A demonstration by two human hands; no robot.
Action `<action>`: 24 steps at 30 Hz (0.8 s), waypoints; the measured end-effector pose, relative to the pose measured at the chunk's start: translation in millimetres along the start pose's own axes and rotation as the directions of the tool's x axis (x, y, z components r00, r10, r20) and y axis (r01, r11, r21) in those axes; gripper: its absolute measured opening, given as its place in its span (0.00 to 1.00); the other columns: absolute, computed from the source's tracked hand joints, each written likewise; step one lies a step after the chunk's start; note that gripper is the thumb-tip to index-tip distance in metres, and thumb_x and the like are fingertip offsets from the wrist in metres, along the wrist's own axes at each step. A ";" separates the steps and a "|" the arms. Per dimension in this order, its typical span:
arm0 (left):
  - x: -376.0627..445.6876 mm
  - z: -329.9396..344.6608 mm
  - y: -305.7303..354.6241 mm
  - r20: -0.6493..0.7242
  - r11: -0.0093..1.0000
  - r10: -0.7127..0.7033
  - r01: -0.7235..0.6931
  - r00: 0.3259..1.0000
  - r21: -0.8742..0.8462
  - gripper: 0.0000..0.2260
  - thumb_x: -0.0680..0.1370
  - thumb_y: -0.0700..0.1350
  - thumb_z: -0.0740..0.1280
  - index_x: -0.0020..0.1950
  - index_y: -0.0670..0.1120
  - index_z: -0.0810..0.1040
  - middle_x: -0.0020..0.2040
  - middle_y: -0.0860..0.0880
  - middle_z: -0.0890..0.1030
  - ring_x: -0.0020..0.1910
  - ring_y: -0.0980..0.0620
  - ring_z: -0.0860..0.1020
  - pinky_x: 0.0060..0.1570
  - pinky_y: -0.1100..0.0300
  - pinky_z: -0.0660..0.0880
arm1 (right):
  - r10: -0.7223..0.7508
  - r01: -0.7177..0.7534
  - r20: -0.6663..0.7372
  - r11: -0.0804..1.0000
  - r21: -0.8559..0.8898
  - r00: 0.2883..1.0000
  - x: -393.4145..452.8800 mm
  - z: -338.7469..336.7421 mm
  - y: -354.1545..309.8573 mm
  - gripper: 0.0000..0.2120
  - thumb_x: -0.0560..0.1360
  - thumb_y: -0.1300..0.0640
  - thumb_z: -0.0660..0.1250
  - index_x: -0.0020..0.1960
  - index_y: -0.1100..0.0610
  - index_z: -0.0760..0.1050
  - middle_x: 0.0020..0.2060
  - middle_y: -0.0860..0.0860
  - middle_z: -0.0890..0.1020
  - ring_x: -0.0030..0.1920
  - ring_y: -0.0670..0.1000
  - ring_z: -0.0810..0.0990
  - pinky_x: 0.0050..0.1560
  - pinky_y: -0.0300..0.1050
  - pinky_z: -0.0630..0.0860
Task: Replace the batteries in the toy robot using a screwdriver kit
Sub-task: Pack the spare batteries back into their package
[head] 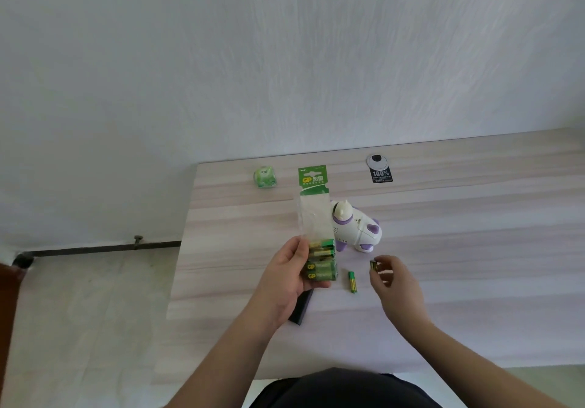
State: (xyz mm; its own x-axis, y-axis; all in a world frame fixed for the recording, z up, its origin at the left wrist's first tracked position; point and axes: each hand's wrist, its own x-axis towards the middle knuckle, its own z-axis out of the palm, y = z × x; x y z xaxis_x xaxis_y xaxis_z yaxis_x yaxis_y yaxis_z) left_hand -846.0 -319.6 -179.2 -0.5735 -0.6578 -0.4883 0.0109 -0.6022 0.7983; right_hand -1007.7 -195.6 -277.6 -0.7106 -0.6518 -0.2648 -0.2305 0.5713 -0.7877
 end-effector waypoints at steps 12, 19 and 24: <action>7.8 27.8 -4.3 0.101 0.999 -0.026 0.030 0.995 -0.040 0.15 0.84 0.46 0.54 0.63 0.42 0.75 0.51 0.41 0.83 0.44 0.44 0.83 0.35 0.54 0.80 | -0.301 0.334 -0.146 0.871 0.359 0.942 -29.5 -65.7 -129.2 0.13 0.73 0.59 0.73 0.48 0.43 0.75 0.43 0.40 0.84 0.46 0.44 0.83 0.47 0.37 0.78; 4.7 40.7 -4.9 0.138 1.000 -0.004 0.006 0.990 -0.011 0.13 0.83 0.46 0.55 0.64 0.45 0.73 0.50 0.44 0.83 0.45 0.45 0.83 0.38 0.51 0.80 | -0.296 0.312 -0.098 0.901 0.301 0.950 -20.6 -60.7 -133.0 0.12 0.74 0.60 0.72 0.50 0.46 0.73 0.44 0.41 0.83 0.45 0.36 0.82 0.42 0.27 0.75; 4.9 42.0 -5.1 0.127 1.000 0.021 -0.024 0.992 0.020 0.14 0.84 0.46 0.55 0.64 0.45 0.74 0.51 0.44 0.83 0.48 0.44 0.83 0.41 0.48 0.80 | -0.373 0.381 -0.080 0.916 0.128 0.924 -18.8 -66.3 -128.2 0.08 0.74 0.58 0.72 0.50 0.49 0.76 0.43 0.39 0.83 0.44 0.37 0.80 0.44 0.28 0.75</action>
State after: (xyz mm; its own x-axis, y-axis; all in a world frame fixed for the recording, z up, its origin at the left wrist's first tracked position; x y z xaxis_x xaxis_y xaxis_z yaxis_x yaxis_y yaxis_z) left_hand -883.3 -300.7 -170.9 -0.6722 -0.6080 -0.4225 0.0086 -0.5770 0.8167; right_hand -1008.9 -223.4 -134.7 -0.6242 -0.7756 0.0936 -0.3967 0.2115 -0.8932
